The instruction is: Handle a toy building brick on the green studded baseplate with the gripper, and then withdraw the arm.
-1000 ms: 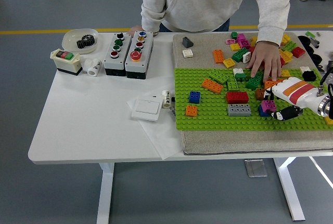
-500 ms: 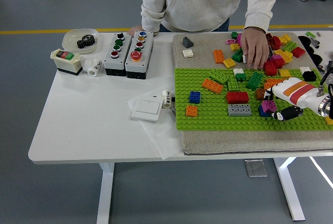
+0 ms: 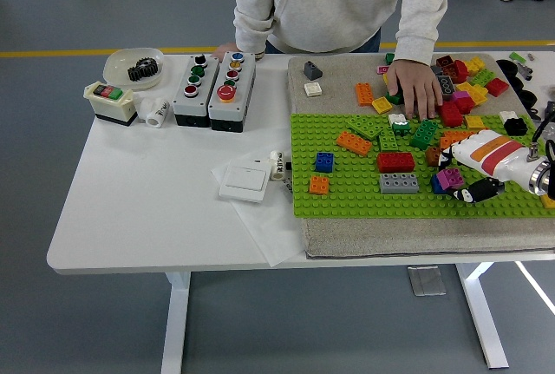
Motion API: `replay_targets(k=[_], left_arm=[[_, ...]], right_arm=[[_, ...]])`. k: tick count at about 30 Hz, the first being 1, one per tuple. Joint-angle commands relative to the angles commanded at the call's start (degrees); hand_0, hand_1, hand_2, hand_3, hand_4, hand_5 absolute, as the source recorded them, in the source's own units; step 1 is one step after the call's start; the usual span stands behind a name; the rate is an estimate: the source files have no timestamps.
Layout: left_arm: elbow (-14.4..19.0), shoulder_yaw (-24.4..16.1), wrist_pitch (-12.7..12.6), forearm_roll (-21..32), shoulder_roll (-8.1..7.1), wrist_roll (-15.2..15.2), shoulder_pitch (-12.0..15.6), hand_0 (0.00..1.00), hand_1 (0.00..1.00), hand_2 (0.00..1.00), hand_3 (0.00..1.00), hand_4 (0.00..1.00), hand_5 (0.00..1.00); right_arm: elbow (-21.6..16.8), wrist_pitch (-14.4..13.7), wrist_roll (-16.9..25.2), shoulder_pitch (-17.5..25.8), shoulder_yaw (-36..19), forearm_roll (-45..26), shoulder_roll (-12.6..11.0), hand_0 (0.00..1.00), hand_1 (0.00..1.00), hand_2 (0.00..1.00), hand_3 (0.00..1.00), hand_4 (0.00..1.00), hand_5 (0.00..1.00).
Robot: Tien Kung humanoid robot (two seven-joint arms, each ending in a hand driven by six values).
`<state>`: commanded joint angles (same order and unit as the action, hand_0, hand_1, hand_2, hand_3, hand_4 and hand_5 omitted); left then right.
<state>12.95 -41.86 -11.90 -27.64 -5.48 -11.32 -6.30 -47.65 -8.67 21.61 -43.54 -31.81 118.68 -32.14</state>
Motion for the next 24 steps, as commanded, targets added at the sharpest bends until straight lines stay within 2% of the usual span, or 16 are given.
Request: replay_targets(k=[14, 15, 24], left_arm=[[0.08, -0.32, -0.02, -0.68, -0.17, -0.27, 0.24, 0.801, 0.845, 0.842, 0.742, 0.811, 0.683], [0.08, -0.34, -0.02, -0.71, -0.18, -0.29, 0.24, 0.800, 0.845, 0.842, 0.743, 0.810, 0.681], [0.10, -0.45, -0.02, -0.98, -0.28, -0.37, 0.08, 0.801, 0.845, 0.841, 0.742, 0.810, 0.681]], right_arm=[[-0.26, -0.13, 0.78, -0.25, 0.06, -0.08, 0.27, 0.520, 0.558, 0.643, 0.605, 0.791, 0.261], [-0.26, -0.12, 0.83, -0.26, 0.06, -0.06, 0.28, 0.520, 0.565, 0.649, 0.615, 0.816, 0.276], [-0.27, -0.31, 1.09, -0.43, -0.14, 0.00, 0.40, 0.520, 0.565, 0.651, 0.616, 0.818, 0.280]])
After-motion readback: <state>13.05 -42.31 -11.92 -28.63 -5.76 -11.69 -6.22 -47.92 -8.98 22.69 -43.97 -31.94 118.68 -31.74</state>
